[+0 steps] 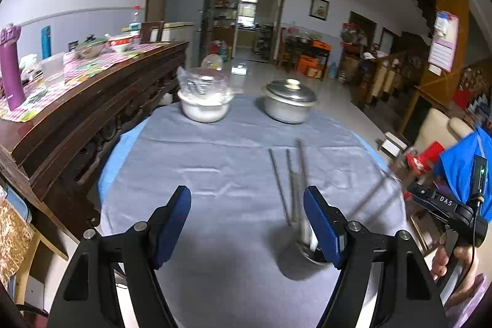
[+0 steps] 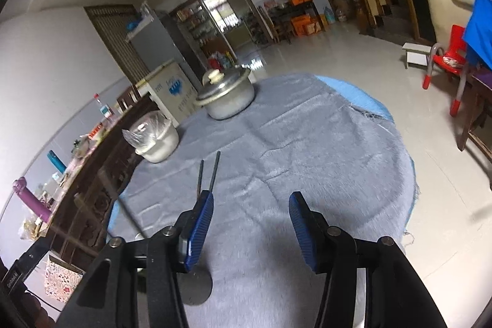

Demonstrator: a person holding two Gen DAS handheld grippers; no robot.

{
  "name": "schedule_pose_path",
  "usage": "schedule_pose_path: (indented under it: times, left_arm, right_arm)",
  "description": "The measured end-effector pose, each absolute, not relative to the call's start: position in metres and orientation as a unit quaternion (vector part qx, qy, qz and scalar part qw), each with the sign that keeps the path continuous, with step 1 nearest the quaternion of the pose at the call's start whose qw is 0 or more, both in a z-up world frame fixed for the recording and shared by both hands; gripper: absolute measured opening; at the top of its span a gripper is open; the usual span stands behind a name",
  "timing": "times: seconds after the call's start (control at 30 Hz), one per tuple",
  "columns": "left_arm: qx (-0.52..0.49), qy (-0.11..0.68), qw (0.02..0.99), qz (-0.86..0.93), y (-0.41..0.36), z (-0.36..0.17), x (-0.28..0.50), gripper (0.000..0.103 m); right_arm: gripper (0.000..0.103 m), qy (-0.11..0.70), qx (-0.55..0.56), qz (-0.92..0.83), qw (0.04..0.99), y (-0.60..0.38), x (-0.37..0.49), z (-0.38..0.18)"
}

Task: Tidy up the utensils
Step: 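Move the open right tool toward the remaining chopsticks on the cloth, then lower the right tool and close it on one dark chopstick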

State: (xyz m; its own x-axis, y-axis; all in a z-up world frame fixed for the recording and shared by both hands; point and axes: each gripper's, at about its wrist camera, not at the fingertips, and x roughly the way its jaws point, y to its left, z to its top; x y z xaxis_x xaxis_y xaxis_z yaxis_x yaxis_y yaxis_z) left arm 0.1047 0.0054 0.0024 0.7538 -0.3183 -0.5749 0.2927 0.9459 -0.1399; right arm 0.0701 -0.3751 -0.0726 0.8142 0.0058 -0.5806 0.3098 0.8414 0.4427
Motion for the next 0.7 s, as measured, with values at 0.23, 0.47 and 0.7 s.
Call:
schedule_pose_path:
  times: [0.23,0.47,0.7]
  left_arm:
    - [-0.032,0.323,0.939,-0.111,0.051,-0.013,0.149,0.076]
    - [-0.037,0.360,0.926,-0.110,0.058,-0.035,0.206,0.076]
    - [-0.041,0.431,0.891,-0.136,0.023,-0.073,0.283,0.076]
  right_arm:
    - [0.054,0.325,0.259,-0.054,0.908,-0.380,0.143,-0.077]
    - [0.054,0.417,0.229,0.003,0.879,-0.364,0.255,-0.110]
    - [0.054,0.492,0.199,0.038,0.847,-0.340,0.336,-0.136]
